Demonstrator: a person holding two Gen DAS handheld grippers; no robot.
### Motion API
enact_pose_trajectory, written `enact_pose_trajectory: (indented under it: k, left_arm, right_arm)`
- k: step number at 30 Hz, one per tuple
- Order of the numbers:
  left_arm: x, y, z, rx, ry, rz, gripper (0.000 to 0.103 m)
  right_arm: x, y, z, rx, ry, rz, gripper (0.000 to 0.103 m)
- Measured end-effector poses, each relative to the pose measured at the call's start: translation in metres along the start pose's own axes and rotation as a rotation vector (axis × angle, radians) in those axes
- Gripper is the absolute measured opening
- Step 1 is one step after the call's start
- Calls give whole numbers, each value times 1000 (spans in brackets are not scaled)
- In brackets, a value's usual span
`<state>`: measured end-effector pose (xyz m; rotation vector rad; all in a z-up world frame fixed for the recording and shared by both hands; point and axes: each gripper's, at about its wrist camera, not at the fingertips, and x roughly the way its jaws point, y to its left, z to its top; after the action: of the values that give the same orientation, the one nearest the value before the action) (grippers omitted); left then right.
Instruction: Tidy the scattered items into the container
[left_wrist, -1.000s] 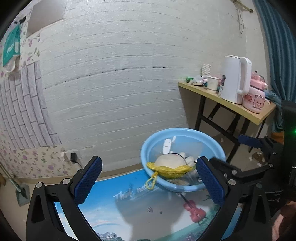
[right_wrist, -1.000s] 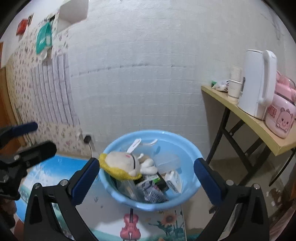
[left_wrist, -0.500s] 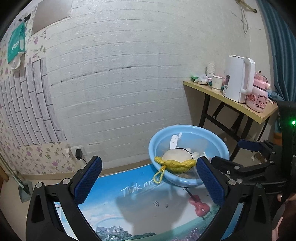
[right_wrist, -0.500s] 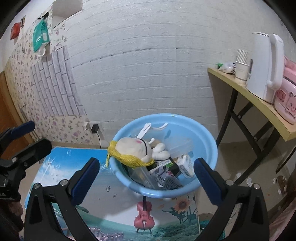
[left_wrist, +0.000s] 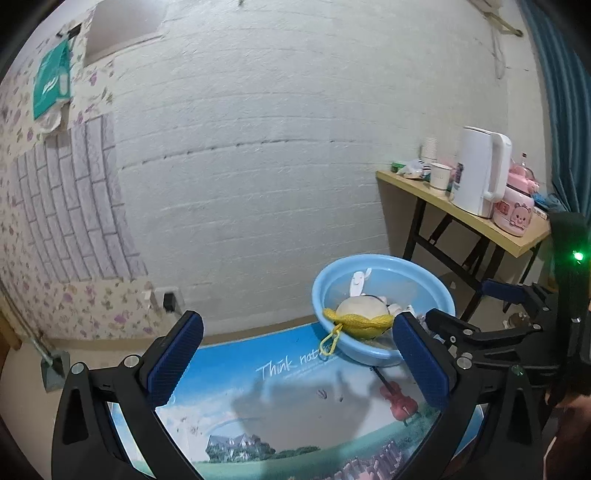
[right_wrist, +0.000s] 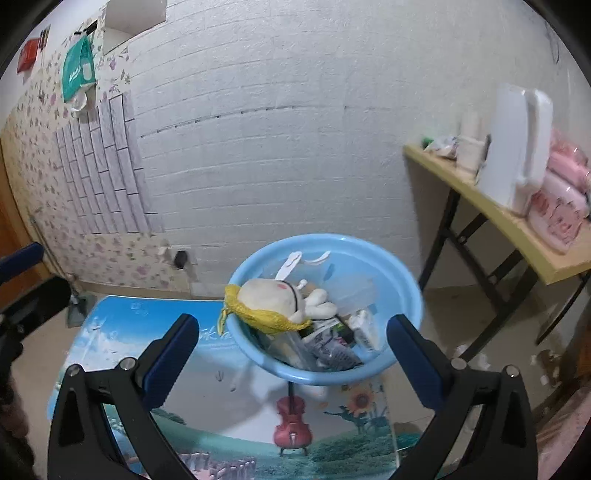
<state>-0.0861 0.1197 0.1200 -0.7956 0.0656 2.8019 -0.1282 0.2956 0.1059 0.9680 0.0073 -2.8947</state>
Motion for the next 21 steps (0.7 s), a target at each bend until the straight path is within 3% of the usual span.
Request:
enact_pose_trajectory:
  k: [10,21]
  left_arm:
    - [3,15,-10,-53,61,80,103]
    - [-9,14,-28,-50,72,80,103]
  right_arm:
    - [2,5,-4,36,43,51,103]
    - [-8,10,-18,28,59,59,103]
